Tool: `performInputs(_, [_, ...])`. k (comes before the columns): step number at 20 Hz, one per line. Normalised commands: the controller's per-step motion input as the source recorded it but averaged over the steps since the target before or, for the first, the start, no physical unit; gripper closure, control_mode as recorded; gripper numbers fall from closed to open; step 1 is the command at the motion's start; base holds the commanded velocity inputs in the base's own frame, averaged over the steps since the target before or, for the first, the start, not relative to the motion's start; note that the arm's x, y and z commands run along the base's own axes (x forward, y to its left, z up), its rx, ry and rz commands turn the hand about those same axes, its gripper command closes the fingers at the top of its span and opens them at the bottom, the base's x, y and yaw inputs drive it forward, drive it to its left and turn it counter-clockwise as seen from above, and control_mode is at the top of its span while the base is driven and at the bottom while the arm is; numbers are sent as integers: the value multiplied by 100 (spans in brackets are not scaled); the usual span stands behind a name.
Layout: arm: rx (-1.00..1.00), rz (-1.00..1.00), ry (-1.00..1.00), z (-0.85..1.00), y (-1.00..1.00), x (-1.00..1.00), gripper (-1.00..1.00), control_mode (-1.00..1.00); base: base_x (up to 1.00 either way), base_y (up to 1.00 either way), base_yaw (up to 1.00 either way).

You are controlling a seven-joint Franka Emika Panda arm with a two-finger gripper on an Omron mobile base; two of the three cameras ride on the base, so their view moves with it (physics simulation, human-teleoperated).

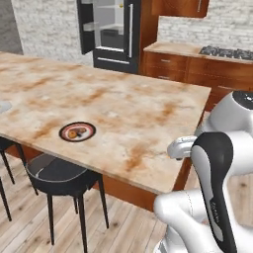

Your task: Pick up the tangerine and mango from the fridge and place one fruit on each plate on the dining counter.

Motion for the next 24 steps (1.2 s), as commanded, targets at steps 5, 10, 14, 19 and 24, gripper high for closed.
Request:
performInputs(5, [0,0,0,0,0,0,-100,100,73,-100,10])
performInputs(10, [0,0,0,0,0,0,-100,100,100,-100,20])
performInputs(14, [0,0,0,0,0,0,-100,100,84,-100,7])
performInputs(19, [0,0,0,0,0,0,-100,100,62,-100,2])
performInputs(24, [0,0,0,0,0,0,-100,100,45,-100,-2])
